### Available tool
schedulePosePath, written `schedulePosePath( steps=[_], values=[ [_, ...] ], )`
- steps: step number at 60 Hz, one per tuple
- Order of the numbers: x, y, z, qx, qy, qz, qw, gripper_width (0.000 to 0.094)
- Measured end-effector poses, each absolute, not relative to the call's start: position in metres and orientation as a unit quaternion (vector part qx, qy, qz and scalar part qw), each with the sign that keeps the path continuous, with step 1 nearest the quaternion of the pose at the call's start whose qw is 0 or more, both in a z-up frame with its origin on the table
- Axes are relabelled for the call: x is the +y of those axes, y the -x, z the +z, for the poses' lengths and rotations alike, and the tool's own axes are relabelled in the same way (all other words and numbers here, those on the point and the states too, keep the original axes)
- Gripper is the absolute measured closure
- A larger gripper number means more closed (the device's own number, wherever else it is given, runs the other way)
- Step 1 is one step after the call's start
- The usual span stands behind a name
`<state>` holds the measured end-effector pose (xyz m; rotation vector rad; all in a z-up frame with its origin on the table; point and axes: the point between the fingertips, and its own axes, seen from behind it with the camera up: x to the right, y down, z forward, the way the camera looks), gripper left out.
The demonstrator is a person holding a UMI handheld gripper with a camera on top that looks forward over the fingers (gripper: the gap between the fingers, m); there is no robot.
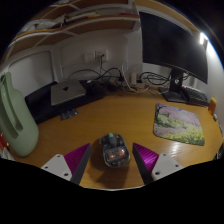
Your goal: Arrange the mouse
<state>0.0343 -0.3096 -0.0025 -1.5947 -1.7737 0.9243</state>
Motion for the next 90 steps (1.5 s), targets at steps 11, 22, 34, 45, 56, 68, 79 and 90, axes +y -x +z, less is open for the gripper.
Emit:
schedulePosePath(
  steps=[11,22,34,45,56,68,79,90],
  values=[
    [-0.305,-0.024,-0.01,-0.662,0.608,0.334,0.285,0.0071],
    [-0.302,-0.018,-0.013,-0.665,0.606,0.326,0.29,0.0074],
    [-0.287,-0.012,-0.013,-0.656,0.621,0.309,0.297,0.0528],
    [-0.282,-0.011,-0.004,-0.652,0.632,0.314,0.278,0.0528],
    [-0.232,0.022,0.072,-0.621,0.637,0.338,0.307,0.0529],
    [-0.12,0.083,0.126,-0.597,0.632,0.326,0.372,0.0531],
    [-0.037,0.11,0.073,-0.591,0.655,0.299,0.363,0.0532],
    [-0.013,0.107,0.001,-0.613,0.661,0.28,0.33,0.0529]
  ],
)
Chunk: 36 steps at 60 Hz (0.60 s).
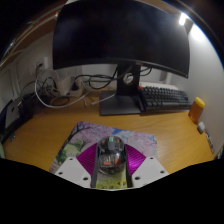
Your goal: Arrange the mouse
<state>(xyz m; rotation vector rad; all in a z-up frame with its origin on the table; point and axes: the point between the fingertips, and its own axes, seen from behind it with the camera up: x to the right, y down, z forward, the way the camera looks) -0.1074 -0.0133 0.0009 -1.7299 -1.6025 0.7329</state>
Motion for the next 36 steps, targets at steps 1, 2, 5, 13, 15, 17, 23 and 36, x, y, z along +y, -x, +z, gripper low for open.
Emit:
schedulePosePath(
  steps=[1,2,5,13,15,17,23,36],
  values=[
    [-0.013,0.106,-0.003,-0.614,0.661,0.28,0.327,0.0528],
    [-0.013,0.105,-0.007,-0.617,0.661,0.28,0.324,0.0528],
    [-0.014,0.101,-0.014,-0.623,0.657,0.277,0.321,0.0501],
    [-0.015,0.104,-0.013,-0.629,0.647,0.289,0.32,0.0415],
    [-0.015,0.103,-0.014,-0.63,0.649,0.286,0.316,0.0331],
    [-0.012,0.102,-0.013,-0.63,0.652,0.281,0.315,0.0223],
    [-0.011,0.088,0.006,-0.63,0.658,0.275,0.308,0.0088],
    [-0.027,0.008,0.09,-0.634,0.664,0.268,0.29,0.0077]
  ],
)
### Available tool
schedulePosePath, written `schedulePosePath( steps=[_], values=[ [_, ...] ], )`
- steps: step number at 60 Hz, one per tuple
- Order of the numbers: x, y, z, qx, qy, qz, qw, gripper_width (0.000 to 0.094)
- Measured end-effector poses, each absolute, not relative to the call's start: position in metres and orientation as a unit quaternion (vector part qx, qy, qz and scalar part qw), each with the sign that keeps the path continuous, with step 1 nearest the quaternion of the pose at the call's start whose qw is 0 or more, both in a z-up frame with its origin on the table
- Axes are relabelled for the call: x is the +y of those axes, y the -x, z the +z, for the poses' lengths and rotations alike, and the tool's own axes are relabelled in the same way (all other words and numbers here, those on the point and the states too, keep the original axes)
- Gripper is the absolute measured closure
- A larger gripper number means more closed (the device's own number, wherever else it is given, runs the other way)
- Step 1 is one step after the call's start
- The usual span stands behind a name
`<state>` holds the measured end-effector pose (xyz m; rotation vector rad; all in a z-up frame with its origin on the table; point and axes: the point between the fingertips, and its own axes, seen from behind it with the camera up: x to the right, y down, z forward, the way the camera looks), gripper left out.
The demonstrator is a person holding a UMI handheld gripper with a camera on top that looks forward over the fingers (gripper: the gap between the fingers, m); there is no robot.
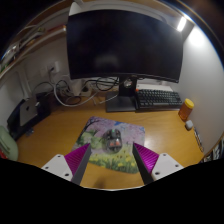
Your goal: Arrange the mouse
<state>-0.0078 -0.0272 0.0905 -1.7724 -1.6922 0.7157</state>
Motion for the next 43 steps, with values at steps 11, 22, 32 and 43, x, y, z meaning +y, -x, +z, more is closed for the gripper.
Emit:
schedulePosePath(
  steps=[11,22,32,43],
  values=[
    [-0.044,-0.063,0.144,-0.639,0.666,0.273,0.271,0.0083],
    [-0.041,-0.095,0.179,-0.635,0.663,0.279,0.282,0.0084],
    [-0.036,-0.109,0.194,-0.628,0.662,0.285,0.292,0.0084],
    [-0.031,-0.121,0.191,-0.626,0.664,0.284,0.293,0.0082]
  ],
)
